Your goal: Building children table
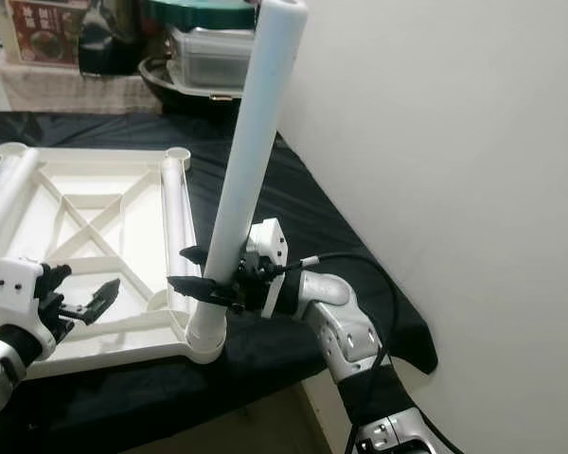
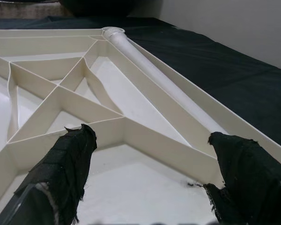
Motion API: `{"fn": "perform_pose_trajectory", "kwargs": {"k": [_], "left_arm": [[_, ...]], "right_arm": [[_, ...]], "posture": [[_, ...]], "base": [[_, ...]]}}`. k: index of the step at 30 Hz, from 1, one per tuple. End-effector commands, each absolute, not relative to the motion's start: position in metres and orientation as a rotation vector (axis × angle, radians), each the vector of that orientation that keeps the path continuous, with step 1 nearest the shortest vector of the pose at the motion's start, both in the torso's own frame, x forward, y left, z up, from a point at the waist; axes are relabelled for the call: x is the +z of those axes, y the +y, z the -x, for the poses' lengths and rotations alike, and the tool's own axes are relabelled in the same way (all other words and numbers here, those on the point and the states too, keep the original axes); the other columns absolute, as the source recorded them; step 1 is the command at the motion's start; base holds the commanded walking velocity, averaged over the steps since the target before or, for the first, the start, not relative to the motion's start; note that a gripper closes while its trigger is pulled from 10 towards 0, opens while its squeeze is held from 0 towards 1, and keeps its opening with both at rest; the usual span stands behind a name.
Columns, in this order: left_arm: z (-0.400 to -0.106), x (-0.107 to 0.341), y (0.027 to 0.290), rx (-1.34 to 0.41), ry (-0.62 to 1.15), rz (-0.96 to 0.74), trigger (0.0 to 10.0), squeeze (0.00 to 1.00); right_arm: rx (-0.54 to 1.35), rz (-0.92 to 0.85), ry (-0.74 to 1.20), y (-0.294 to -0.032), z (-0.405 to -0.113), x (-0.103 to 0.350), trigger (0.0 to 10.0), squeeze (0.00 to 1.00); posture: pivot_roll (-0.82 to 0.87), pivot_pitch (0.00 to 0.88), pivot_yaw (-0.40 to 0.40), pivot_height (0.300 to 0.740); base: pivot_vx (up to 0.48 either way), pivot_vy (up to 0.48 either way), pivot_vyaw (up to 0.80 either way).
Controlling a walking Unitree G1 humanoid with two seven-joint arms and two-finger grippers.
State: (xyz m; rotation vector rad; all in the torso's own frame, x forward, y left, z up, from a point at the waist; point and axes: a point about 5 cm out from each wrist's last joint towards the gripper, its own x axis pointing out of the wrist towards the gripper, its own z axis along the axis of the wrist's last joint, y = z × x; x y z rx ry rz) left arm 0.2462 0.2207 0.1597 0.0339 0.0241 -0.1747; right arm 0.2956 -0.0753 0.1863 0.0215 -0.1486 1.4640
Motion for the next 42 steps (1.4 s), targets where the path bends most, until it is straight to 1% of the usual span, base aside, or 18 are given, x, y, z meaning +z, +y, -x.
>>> {"fn": "perform_pose_trajectory", "kwargs": {"k": [1, 2, 3, 11, 20, 21, 23, 25, 28, 29, 33, 34, 35, 36, 37, 38, 39, 42], "left_arm": [[-0.243, 0.158, 0.221, -0.176, 0.037, -0.025, 10.0, 0.00], [-0.243, 0.158, 0.221, -0.176, 0.037, -0.025, 10.0, 0.00], [-0.241, 0.158, 0.223, -0.171, 0.040, -0.026, 10.0, 0.00], [-0.239, 0.156, 0.221, -0.175, 0.043, -0.013, 10.0, 0.00], [-0.238, 0.154, 0.220, -0.176, 0.046, -0.003, 10.0, 0.00], [-0.238, 0.153, 0.219, -0.176, 0.048, 0.001, 10.0, 0.00], [-0.238, 0.153, 0.219, -0.176, 0.048, 0.001, 10.0, 0.00], [-0.239, 0.152, 0.219, -0.174, 0.050, 0.011, 10.0, 0.00], [-0.239, 0.152, 0.219, -0.174, 0.050, 0.011, 10.0, 0.00], [-0.240, 0.151, 0.219, -0.173, 0.052, 0.015, 10.0, 0.00], [-0.240, 0.151, 0.219, -0.173, 0.052, 0.015, 10.0, 0.00], [-0.241, 0.150, 0.218, -0.175, 0.054, 0.017, 10.0, 0.00], [-0.243, 0.151, 0.218, -0.178, 0.055, 0.016, 10.0, 0.00], [-0.243, 0.151, 0.218, -0.178, 0.055, 0.016, 10.0, 0.00], [-0.244, 0.151, 0.218, -0.180, 0.055, 0.016, 10.0, 0.00], [-0.244, 0.151, 0.218, -0.180, 0.055, 0.016, 10.0, 0.00], [-0.245, 0.151, 0.219, -0.181, 0.054, 0.015, 10.0, 0.00], [-0.246, 0.151, 0.219, -0.182, 0.054, 0.012, 10.0, 0.00]], "right_arm": [[1.562, -0.021, -0.006, -0.071, -0.290, 0.162, 0.0, 0.00], [1.562, -0.021, -0.006, -0.071, -0.290, 0.162, 0.0, 0.00], [1.647, 0.058, 0.010, -0.069, -0.296, 0.165, 0.0, 0.00], [1.753, 0.087, 0.023, -0.063, -0.298, 0.174, 0.0, 0.00], [1.772, 0.063, 0.027, -0.063, -0.297, 0.174, 0.0, 0.00], [1.732, 0.028, 0.015, -0.063, -0.300, 0.174, 0.0, 0.00], [1.732, 0.028, 0.015, -0.063, -0.300, 0.174, 0.0, 0.00], [1.399, -0.057, -0.048, -0.061, -0.319, 0.173, 0.0, 0.00], [1.399, -0.057, -0.048, -0.061, -0.319, 0.173, 0.0, 0.00], [1.196, -0.110, -0.065, -0.063, -0.328, 0.167, 0.0, 0.00], [1.196, -0.110, -0.065, -0.063, -0.328, 0.167, 0.0, 0.00], [0.937, -0.177, -0.059, -0.071, -0.336, 0.157, 0.0, 0.00], [0.743, -0.217, -0.063, -0.079, -0.338, 0.148, 0.0, 0.00], [0.743, -0.217, -0.063, -0.079, -0.338, 0.148, 0.0, 0.00], [0.628, -0.240, -0.064, -0.085, -0.338, 0.143, 0.0, 0.00], [0.628, -0.240, -0.064, -0.085, -0.338, 0.143, 0.0, 0.00], [0.545, -0.224, -0.083, -0.089, -0.337, 0.142, 0.0, 0.00], [0.501, -0.209, -0.095, -0.090, -0.335, 0.142, 0.0, 0.00]], "posture": [[0.19, 0.000, -0.189, 0.740], [0.19, 0.000, -0.189, 0.740], [0.20, 0.000, -0.197, 0.740], [0.20, 0.000, -0.208, 0.740], [0.20, 0.000, -0.212, 0.740], [0.19, 0.000, -0.210, 0.740], [0.19, 0.000, -0.210, 0.740], [0.18, 0.000, -0.202, 0.740], [0.18, 0.000, -0.202, 0.740], [0.17, 0.000, -0.191, 0.740], [0.17, 0.000, -0.191, 0.740], [0.16, 0.000, -0.178, 0.740], [0.16, 0.000, -0.165, 0.740], [0.16, 0.000, -0.165, 0.740], [0.16, 0.000, -0.164, 0.740], [0.16, 0.000, -0.164, 0.740], [0.15, 0.000, -0.159, 0.740], [0.15, 0.000, -0.153, 0.740]], "base": [[0.000, 0.000, 0.00], [0.000, 0.000, 0.00], [0.000, 0.000, 0.00], [0.000, 0.000, 0.00], [0.000, 0.000, 0.00], [0.000, 0.000, 0.00], [0.000, 0.000, 0.00], [0.000, 0.000, 0.00], [0.000, 0.000, 0.00], [0.000, 0.000, 0.00], [0.000, 0.000, 0.00], [0.000, 0.000, 0.00], [0.000, 0.000, 0.00], [0.000, 0.000, 0.00], [0.000, 0.000, 0.00], [0.000, 0.000, 0.00], [0.000, 0.000, 0.00], [0.000, 0.000, 0.00]]}}
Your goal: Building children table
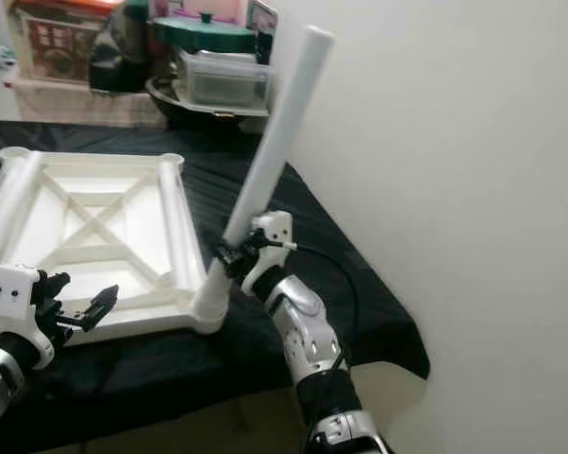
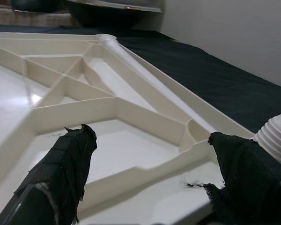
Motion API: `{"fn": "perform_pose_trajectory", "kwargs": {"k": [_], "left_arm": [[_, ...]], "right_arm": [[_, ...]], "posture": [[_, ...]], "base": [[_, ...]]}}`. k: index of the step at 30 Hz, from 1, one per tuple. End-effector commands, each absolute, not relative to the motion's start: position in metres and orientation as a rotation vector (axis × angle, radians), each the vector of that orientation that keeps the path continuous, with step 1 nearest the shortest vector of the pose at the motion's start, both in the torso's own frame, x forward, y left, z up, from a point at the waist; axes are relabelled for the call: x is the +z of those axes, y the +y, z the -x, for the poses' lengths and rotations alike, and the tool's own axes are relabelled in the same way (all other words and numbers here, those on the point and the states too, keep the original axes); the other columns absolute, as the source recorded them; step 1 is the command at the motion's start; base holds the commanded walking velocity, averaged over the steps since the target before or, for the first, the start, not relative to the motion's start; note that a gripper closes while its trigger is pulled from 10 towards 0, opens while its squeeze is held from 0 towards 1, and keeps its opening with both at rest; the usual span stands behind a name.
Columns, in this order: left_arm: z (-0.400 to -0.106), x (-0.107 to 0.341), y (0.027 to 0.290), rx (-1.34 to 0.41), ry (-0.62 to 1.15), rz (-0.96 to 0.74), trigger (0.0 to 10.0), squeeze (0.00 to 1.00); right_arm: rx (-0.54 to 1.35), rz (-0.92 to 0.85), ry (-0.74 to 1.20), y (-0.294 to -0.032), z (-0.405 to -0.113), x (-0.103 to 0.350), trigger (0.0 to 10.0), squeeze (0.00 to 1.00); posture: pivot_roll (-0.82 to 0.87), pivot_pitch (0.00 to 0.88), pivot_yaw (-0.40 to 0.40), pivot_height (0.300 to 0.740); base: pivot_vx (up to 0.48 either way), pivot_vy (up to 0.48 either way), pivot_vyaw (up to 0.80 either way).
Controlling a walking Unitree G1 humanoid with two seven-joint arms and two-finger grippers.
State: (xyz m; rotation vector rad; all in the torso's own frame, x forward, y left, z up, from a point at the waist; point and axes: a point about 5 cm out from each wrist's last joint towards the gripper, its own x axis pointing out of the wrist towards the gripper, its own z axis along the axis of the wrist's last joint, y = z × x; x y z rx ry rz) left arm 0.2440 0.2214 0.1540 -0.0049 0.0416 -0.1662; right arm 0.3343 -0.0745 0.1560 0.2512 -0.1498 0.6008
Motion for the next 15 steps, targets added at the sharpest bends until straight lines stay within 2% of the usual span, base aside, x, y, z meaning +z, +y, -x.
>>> {"fn": "perform_pose_trajectory", "kwargs": {"k": [1, 4, 7, 8, 9, 13, 14, 15], "left_arm": [[-0.246, 0.151, 0.219, -0.185, 0.053, 0.011, 10.0, 0.00], [-0.247, 0.152, 0.218, -0.187, 0.053, 0.009, 10.0, 0.00], [-0.248, 0.152, 0.218, -0.191, 0.052, 0.008, 10.0, 0.00], [-0.248, 0.152, 0.218, -0.191, 0.052, 0.007, 10.0, 0.00], [-0.248, 0.152, 0.218, -0.191, 0.052, 0.007, 10.0, 0.00], [-0.248, 0.152, 0.218, -0.198, 0.053, 0.009, 10.0, 0.00], [-0.248, 0.152, 0.218, -0.198, 0.053, 0.009, 10.0, 0.00], [-0.247, 0.152, 0.218, -0.199, 0.054, 0.011, 10.0, 0.00]], "right_arm": [[0.473, -0.192, -0.104, -0.088, -0.332, 0.142, 0.0, 0.00], [0.482, -0.197, -0.113, -0.084, -0.328, 0.141, 0.0, 0.00], [0.586, -0.222, -0.122, -0.071, -0.322, 0.142, 0.0, 0.00], [0.673, -0.228, -0.103, -0.064, -0.320, 0.141, 0.0, 0.00], [0.673, -0.228, -0.103, -0.064, -0.320, 0.141, 0.0, 0.00], [1.027, -0.186, -0.079, -0.055, -0.308, 0.147, 0.0, 0.00], [1.027, -0.186, -0.079, -0.055, -0.308, 0.147, 0.0, 0.00], [1.171, -0.140, -0.078, -0.056, -0.302, 0.151, 0.0, 0.00]], "posture": [[0.15, 0.000, -0.149, 0.740], [0.15, 0.000, -0.147, 0.740], [0.15, 0.000, -0.147, 0.740], [0.15, 0.000, -0.147, 0.740], [0.15, 0.000, -0.147, 0.740], [0.15, 0.000, -0.157, 0.740], [0.15, 0.000, -0.157, 0.740], [0.16, 0.000, -0.161, 0.740]], "base": [[0.000, 0.000, 0.00], [0.000, 0.000, 0.00], [0.000, 0.000, 0.00], [0.000, 0.000, 0.00], [0.000, 0.000, 0.00], [0.000, 0.000, 0.00], [0.000, 0.000, 0.00], [0.000, 0.000, 0.00]]}}
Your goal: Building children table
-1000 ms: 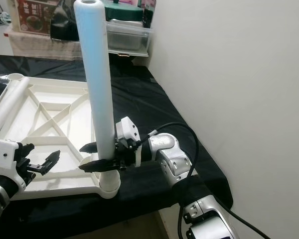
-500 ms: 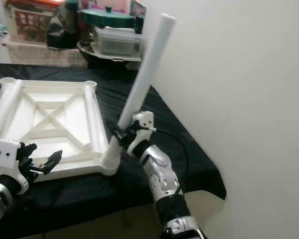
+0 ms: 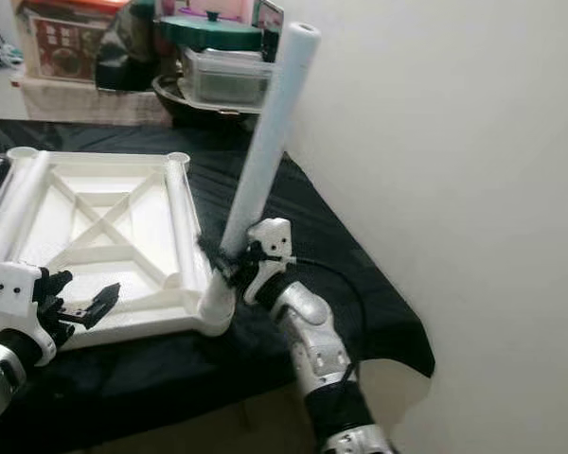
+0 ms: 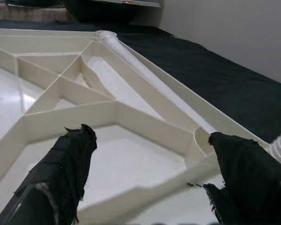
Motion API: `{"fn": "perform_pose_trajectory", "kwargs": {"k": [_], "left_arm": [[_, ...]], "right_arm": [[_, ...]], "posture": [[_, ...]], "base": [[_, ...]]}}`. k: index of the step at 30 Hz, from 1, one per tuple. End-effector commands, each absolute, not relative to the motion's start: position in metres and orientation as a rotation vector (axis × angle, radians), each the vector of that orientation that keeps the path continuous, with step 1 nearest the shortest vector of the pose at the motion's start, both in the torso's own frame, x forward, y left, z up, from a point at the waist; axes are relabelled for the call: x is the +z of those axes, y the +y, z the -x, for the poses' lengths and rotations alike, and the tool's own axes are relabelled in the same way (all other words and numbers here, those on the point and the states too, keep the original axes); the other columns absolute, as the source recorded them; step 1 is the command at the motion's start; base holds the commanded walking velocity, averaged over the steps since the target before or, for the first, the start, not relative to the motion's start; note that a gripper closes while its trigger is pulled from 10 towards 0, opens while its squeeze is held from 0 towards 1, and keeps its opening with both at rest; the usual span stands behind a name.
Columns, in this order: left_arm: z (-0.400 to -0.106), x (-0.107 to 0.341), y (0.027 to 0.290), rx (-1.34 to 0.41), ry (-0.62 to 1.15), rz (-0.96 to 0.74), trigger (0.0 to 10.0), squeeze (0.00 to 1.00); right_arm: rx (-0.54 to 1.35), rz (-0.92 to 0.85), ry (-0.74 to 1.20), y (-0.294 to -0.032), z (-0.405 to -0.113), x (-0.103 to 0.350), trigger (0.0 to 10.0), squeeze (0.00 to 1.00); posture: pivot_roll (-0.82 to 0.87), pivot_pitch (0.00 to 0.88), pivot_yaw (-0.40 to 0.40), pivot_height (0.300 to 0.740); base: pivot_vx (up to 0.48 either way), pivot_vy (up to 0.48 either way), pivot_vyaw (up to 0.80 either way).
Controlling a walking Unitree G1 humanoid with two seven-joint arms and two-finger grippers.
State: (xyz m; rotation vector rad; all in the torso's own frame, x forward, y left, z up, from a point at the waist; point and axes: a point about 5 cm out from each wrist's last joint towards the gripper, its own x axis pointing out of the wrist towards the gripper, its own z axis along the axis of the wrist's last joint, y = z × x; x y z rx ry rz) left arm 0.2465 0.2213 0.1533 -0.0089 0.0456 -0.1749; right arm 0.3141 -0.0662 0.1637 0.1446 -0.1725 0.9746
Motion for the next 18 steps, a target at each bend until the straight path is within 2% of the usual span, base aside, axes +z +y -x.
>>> {"fn": "perform_pose_trajectory", "kwargs": {"k": [1, 5, 6, 9, 14, 16, 18], "left_arm": [[-0.247, 0.152, 0.218, -0.199, 0.054, 0.011, 10.0, 0.00], [-0.247, 0.151, 0.218, -0.199, 0.056, 0.013, 10.0, 0.00], [-0.246, 0.151, 0.219, -0.199, 0.057, 0.015, 10.0, 0.00], [-0.245, 0.151, 0.219, -0.195, 0.058, 0.015, 10.0, 0.00], [-0.245, 0.151, 0.220, -0.192, 0.058, 0.015, 10.0, 0.00], [-0.242, 0.150, 0.220, -0.192, 0.062, 0.014, 10.0, 0.00], [-0.242, 0.150, 0.220, -0.192, 0.062, 0.014, 10.0, 0.00]], "right_arm": [[1.171, -0.140, -0.078, -0.056, -0.302, 0.151, 0.0, 0.00], [1.278, -0.111, -0.066, -0.059, -0.298, 0.154, 0.0, 0.00], [1.397, -0.088, -0.056, -0.062, -0.295, 0.158, 0.0, 0.00], [1.493, -0.049, -0.069, -0.062, -0.293, 0.163, 0.0, 0.00], [1.530, -0.029, -0.072, -0.060, -0.292, 0.165, 0.0, 0.00], [1.673, 0.030, -0.062, -0.055, -0.289, 0.168, 0.0, 0.00], [1.673, 0.030, -0.062, -0.055, -0.289, 0.168, 0.0, 0.00]], "posture": [[0.16, 0.000, -0.161, 0.740], [0.16, 0.000, -0.170, 0.740], [0.16, 0.000, -0.173, 0.740], [0.18, 0.000, -0.186, 0.740], [0.18, 0.000, -0.187, 0.740], [0.19, 0.000, -0.198, 0.740], [0.19, 0.000, -0.198, 0.740]], "base": [[0.000, 0.000, 0.00], [0.000, 0.000, 0.00], [0.000, 0.000, 0.00], [0.000, 0.000, 0.00], [0.000, 0.000, 0.00], [0.000, 0.000, 0.00], [0.000, 0.000, 0.00]]}}
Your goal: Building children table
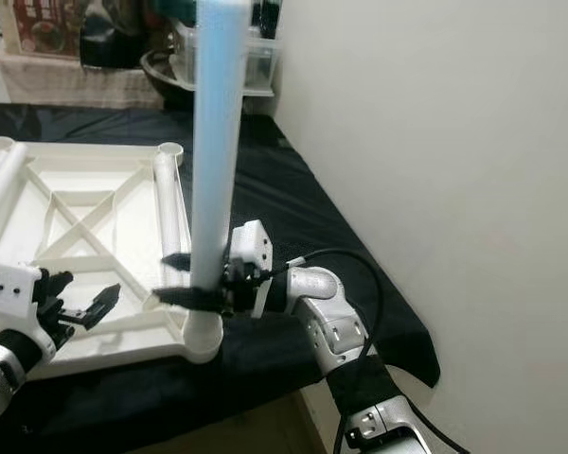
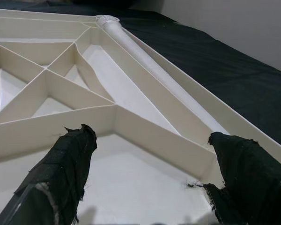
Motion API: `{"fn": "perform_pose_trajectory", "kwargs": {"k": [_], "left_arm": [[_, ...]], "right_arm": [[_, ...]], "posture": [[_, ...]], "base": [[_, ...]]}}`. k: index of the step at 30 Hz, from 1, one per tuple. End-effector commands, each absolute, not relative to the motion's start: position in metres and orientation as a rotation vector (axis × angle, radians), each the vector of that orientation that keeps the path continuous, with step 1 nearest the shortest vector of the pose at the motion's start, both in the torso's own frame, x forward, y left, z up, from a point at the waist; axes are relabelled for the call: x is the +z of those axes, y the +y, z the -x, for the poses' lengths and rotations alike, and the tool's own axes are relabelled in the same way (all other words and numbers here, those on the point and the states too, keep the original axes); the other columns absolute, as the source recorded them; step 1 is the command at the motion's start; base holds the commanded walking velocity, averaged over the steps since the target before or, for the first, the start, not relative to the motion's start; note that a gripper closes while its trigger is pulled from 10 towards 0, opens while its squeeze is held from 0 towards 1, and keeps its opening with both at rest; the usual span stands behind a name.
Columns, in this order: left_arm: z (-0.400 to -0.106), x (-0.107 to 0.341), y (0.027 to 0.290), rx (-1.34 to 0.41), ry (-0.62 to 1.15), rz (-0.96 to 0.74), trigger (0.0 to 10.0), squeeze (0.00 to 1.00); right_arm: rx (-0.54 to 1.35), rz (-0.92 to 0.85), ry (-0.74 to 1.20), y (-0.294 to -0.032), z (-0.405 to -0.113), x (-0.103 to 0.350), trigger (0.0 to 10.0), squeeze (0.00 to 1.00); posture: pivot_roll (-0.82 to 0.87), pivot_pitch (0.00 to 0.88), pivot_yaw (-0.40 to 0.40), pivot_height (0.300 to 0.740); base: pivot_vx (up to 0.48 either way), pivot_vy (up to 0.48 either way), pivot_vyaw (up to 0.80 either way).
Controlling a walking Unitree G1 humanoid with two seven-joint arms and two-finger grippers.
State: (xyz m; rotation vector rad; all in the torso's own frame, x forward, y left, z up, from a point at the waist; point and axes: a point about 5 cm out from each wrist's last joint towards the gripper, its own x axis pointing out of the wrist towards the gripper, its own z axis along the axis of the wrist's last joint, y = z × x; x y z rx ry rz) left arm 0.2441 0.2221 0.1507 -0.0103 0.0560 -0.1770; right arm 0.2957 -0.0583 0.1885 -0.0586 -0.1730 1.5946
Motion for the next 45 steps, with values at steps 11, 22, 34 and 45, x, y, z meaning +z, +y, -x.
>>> {"fn": "perform_pose_trajectory", "kwargs": {"k": [11, 22, 34, 45], "left_arm": [[-0.237, 0.149, 0.220, -0.200, 0.067, 0.025, 10.0, 0.00], [-0.239, 0.146, 0.217, -0.208, 0.072, 0.036, 10.0, 0.00], [-0.242, 0.146, 0.218, -0.199, 0.069, 0.033, 10.0, 0.00], [-0.250, 0.144, 0.218, -0.185, 0.080, 0.019, 10.0, 0.00]], "right_arm": [[1.711, 0.024, -0.079, -0.049, -0.292, 0.173, 0.0, 0.00], [1.326, -0.089, -0.007, -0.052, -0.314, 0.153, 0.0, 0.00], [0.657, -0.119, 0.016, -0.075, -0.342, 0.135, 0.0, 0.00], [0.136, -0.085, 0.051, -0.098, -0.337, 0.131, 0.0, 0.00]], "posture": [[0.20, 0.000, -0.202, 0.740], [0.18, 0.000, -0.185, 0.740], [0.17, 0.000, -0.180, 0.740], [0.14, 0.000, -0.147, 0.740]], "base": [[0.000, 0.000, 0.00], [0.000, 0.000, 0.00], [0.000, 0.000, 0.00], [0.000, 0.000, 0.00]]}}
